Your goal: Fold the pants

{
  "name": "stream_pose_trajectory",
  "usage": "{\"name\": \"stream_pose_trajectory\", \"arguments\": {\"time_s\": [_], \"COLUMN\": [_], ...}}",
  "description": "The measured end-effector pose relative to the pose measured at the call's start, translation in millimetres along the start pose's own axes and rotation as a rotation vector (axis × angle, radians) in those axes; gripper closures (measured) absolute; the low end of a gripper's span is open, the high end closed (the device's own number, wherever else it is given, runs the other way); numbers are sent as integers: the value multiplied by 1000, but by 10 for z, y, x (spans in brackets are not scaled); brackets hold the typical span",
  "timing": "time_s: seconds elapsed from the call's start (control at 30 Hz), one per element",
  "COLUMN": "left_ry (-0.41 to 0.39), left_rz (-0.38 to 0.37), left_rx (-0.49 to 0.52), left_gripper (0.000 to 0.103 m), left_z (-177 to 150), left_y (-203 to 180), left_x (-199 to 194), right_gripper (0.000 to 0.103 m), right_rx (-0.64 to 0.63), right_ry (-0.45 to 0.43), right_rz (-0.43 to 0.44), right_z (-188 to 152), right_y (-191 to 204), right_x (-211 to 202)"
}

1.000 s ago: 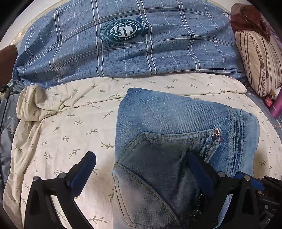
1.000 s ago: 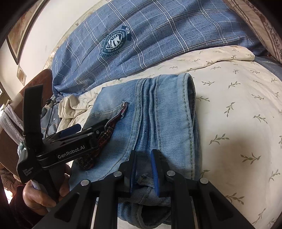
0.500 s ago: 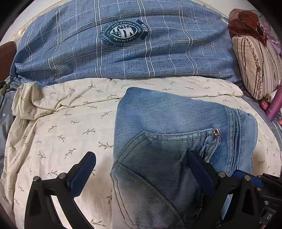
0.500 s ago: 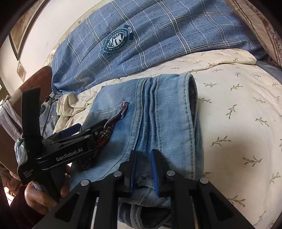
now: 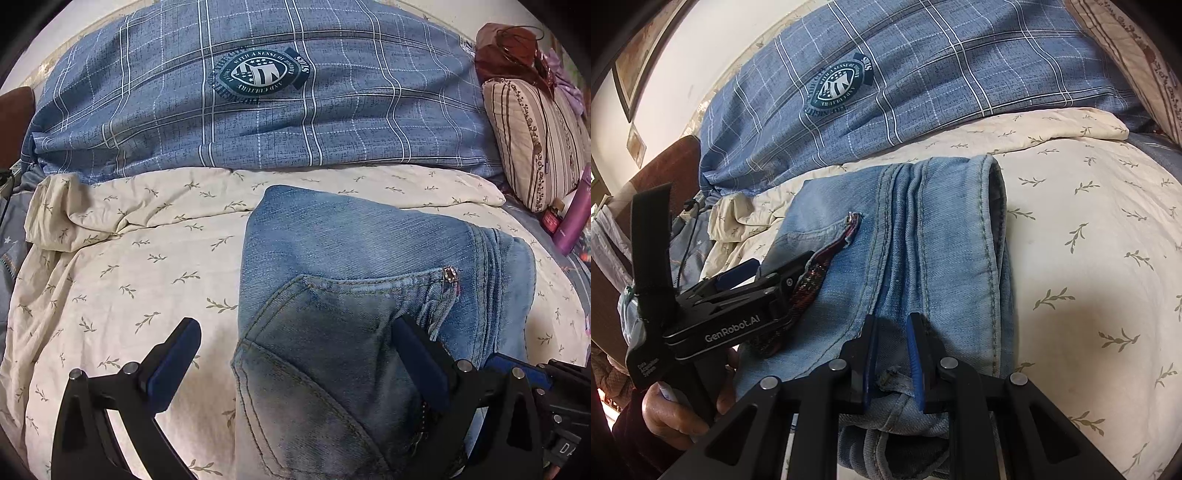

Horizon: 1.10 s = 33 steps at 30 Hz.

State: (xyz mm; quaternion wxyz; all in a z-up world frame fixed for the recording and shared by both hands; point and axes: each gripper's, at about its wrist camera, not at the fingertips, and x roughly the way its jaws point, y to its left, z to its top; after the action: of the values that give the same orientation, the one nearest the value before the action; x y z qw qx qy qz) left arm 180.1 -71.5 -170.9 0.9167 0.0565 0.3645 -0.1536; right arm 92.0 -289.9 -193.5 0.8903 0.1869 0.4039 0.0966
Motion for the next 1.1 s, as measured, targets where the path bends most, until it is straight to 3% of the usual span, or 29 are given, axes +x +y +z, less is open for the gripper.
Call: {"name": "stream_pose_trajectory", "arguments": {"time_s": [1.1], "left_ry": [-24], "left_rz": [13], "left_rx": [-15], "left_gripper": [0], "left_z": [-35], "left_y": [-12], "left_x": [-37], "right_gripper": [83], "right_rx": [2], "right_ry": [-2], "right_rz": [3], "right_z": [3], "right_y": [1], "right_x": [-2]}}
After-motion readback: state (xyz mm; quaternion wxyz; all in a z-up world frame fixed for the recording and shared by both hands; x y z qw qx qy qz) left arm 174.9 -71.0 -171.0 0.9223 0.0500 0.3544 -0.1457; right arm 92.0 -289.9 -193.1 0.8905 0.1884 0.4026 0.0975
